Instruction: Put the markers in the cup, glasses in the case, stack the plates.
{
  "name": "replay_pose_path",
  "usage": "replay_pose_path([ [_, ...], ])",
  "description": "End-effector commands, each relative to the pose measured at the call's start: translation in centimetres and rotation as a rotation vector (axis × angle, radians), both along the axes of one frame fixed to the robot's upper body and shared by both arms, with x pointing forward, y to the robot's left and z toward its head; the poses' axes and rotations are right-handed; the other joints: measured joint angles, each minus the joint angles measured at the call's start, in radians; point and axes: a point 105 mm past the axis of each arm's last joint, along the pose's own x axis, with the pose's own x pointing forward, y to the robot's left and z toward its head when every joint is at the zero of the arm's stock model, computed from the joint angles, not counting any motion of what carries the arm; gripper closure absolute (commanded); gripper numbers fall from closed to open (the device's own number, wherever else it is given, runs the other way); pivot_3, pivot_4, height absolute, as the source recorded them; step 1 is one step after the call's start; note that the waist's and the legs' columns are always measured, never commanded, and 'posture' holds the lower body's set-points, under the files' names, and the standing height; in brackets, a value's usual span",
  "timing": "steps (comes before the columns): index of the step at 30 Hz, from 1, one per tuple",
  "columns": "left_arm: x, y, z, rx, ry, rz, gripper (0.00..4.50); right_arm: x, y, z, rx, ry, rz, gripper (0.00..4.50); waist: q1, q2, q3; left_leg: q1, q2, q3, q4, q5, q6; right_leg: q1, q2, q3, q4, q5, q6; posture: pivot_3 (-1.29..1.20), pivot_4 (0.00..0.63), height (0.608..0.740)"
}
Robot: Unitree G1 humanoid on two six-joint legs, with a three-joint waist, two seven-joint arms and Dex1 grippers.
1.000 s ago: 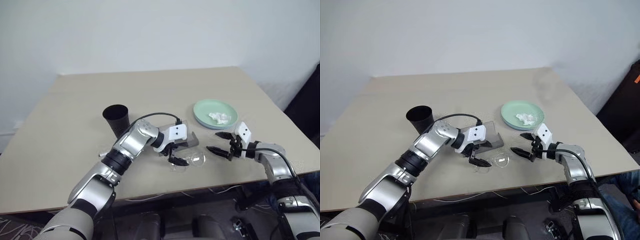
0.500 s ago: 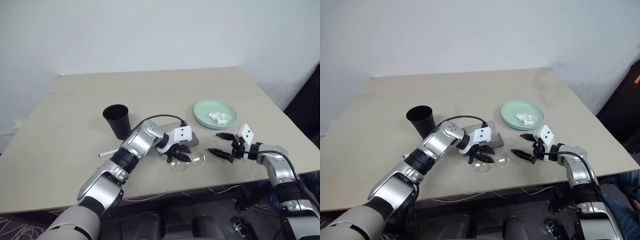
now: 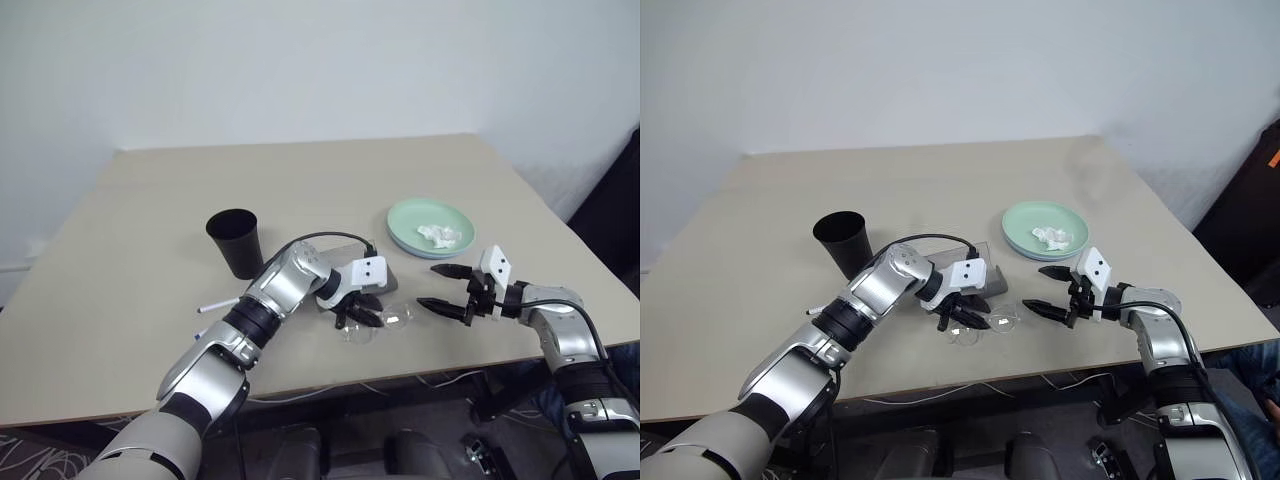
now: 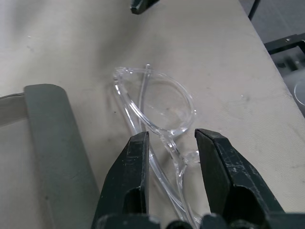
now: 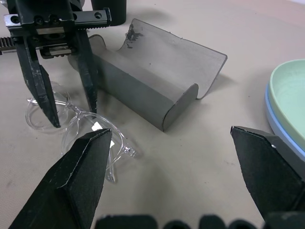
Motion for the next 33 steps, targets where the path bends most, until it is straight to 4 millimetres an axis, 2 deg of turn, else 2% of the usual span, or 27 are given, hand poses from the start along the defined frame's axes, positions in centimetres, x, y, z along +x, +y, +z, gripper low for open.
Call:
replay_pose_path([
  [1,0.1,0.0,0.7,0.0,-0.029,-0.018,3.82,0.5,-0.2,1.7,0.0,-0.07,0.005,0.16,0.0,0.0,0.0,0.0,0.0,0.0,0.0,0.0,0.0,0.0,0.0,0.0,0.0,0.0,0.0,0.0,0.0,0.738],
  [3,0.2,0.1,0.8,0.002,-0.03,-0.018,4.46,0.6,-0.1,1.7,-0.002,-0.072,0.003,0.16,0.0,0.0,0.0,0.0,0.0,0.0,0.0,0.0,0.0,0.0,0.0,0.0,0.0,0.0,0.0,0.0,0.0,0.738],
  [16,0.6,0.4,1.4,-0.01,-0.048,-0.016,4.49,1.0,-0.1,1.9,-0.009,-0.09,-0.014,0.16,0.0,0.0,0.0,0.0,0.001,0.0,0.0,0.0,0.0,0.0,0.0,0.0,0.0,0.0,0.0,0.0,0.0,0.738],
  [21,1.1,0.7,3.7,-0.076,-0.071,-0.009,4.49,1.7,-0.5,1.9,-0.018,-0.107,-0.038,0.16,-0.002,0.0,0.0,0.0,0.001,0.0,0.001,0.0,0.0,0.0,0.0,0.0,0.001,0.0,0.0,0.0,0.0,0.738],
  [28,1.5,2.4,6.4,-0.126,-0.141,0.01,4.49,2.8,-1.0,2.4,-0.018,-0.142,-0.078,0.16,-0.001,0.0,0.0,0.0,0.001,0.0,0.0,0.0,0.0,0.0,0.0,0.0,0.0,0.0,0.0,0.0,0.0,0.738],
  [33,2.2,2.9,8.1,-0.176,-0.178,0.057,4.49,3.1,-0.9,2.4,-0.019,-0.147,-0.076,0.16,0.0,0.0,0.0,0.0,0.0,0.0,0.001,0.0,0.0,0.0,0.0,0.0,0.0,0.0,0.0,0.0,0.0,0.738],
])
